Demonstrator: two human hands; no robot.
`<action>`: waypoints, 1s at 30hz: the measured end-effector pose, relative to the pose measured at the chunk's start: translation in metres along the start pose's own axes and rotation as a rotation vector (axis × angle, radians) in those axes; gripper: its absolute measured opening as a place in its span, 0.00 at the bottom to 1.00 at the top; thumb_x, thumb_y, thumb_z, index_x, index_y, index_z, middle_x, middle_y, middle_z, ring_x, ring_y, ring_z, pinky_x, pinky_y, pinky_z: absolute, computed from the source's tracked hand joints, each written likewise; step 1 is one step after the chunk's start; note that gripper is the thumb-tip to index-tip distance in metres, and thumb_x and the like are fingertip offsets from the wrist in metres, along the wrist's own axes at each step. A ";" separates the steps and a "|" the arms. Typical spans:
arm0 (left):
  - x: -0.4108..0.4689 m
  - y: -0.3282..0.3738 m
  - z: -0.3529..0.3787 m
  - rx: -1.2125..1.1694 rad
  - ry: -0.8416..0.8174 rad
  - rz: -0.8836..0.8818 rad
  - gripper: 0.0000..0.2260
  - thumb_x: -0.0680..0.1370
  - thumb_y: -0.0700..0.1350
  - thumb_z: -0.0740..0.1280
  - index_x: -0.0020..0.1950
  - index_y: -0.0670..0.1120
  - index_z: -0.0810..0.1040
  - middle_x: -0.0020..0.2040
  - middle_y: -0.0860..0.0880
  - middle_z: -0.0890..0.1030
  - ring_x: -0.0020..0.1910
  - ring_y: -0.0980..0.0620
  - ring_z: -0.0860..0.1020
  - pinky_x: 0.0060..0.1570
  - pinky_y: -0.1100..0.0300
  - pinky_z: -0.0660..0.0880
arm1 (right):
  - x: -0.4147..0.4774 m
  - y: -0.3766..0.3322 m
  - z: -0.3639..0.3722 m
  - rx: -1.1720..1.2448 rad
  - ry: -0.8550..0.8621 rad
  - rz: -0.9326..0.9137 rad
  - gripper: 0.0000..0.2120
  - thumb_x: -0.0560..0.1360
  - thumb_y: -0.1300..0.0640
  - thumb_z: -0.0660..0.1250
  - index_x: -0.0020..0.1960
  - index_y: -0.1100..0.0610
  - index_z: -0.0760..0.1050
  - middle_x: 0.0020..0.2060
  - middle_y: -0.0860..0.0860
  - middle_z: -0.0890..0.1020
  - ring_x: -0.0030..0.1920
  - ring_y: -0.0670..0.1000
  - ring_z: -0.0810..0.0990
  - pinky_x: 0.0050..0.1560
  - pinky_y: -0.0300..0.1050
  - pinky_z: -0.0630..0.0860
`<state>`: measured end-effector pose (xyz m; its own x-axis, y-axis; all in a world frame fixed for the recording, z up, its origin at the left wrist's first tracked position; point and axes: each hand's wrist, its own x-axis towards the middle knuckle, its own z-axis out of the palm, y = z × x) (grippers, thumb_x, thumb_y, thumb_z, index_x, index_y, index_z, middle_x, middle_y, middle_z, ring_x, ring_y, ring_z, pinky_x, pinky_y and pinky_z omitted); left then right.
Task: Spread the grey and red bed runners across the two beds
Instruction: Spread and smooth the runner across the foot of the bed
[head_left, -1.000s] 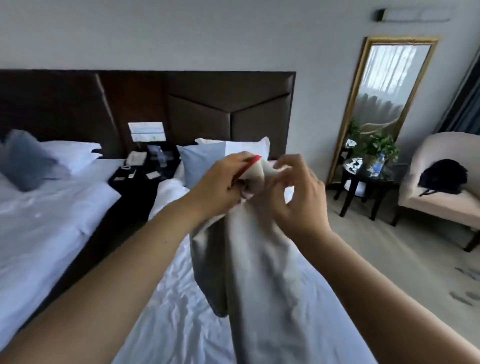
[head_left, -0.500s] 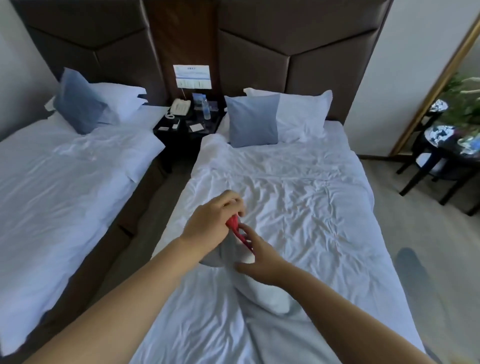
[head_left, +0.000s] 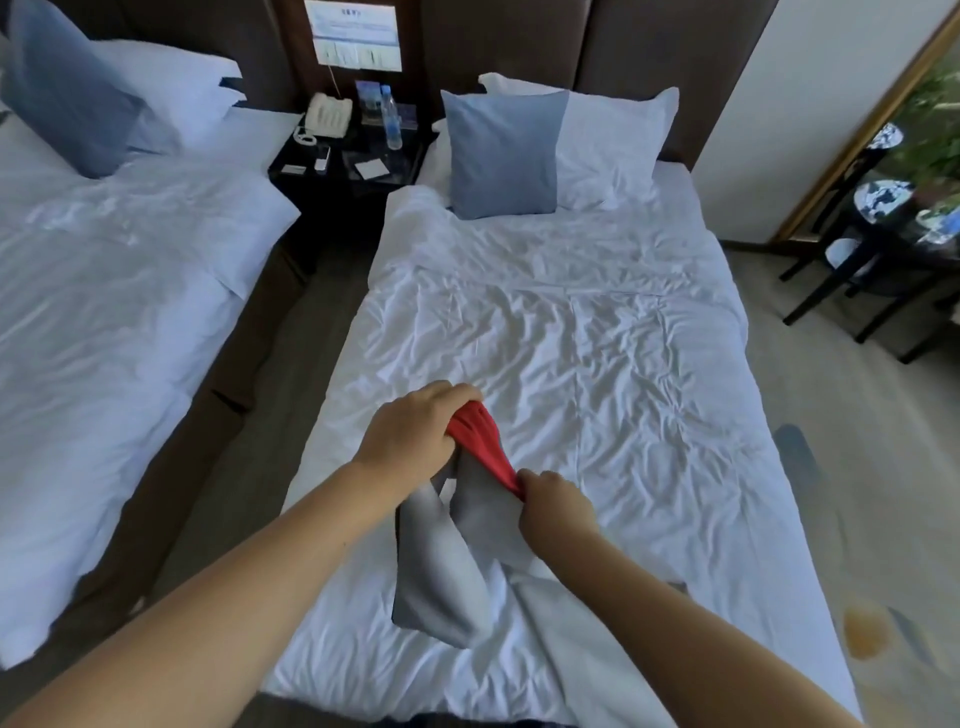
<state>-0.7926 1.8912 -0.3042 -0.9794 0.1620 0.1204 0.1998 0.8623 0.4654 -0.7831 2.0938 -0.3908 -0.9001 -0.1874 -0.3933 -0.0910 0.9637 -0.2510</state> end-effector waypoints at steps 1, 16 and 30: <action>-0.001 -0.003 0.002 -0.007 -0.013 -0.009 0.25 0.73 0.33 0.63 0.66 0.53 0.78 0.57 0.51 0.82 0.52 0.45 0.81 0.46 0.50 0.78 | 0.002 0.003 0.001 0.027 0.005 0.050 0.15 0.74 0.64 0.56 0.54 0.51 0.74 0.39 0.49 0.71 0.44 0.57 0.79 0.41 0.46 0.70; -0.047 -0.040 0.057 0.164 -0.301 -0.090 0.27 0.74 0.39 0.66 0.70 0.60 0.73 0.55 0.53 0.83 0.50 0.46 0.82 0.47 0.52 0.77 | -0.001 0.037 0.046 0.900 -0.068 0.445 0.28 0.74 0.67 0.51 0.66 0.48 0.76 0.46 0.50 0.81 0.46 0.53 0.80 0.52 0.59 0.83; -0.132 -0.025 0.177 0.479 -0.937 0.086 0.13 0.79 0.37 0.65 0.61 0.49 0.79 0.57 0.48 0.78 0.52 0.43 0.80 0.49 0.50 0.78 | -0.023 0.079 0.107 1.417 0.072 0.769 0.28 0.76 0.68 0.61 0.73 0.52 0.73 0.57 0.51 0.82 0.51 0.53 0.81 0.57 0.50 0.80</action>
<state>-0.6730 1.9328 -0.4869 -0.6337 0.3613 -0.6841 0.4379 0.8965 0.0678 -0.7238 2.1540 -0.4963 -0.5653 0.2811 -0.7755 0.7785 -0.1289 -0.6143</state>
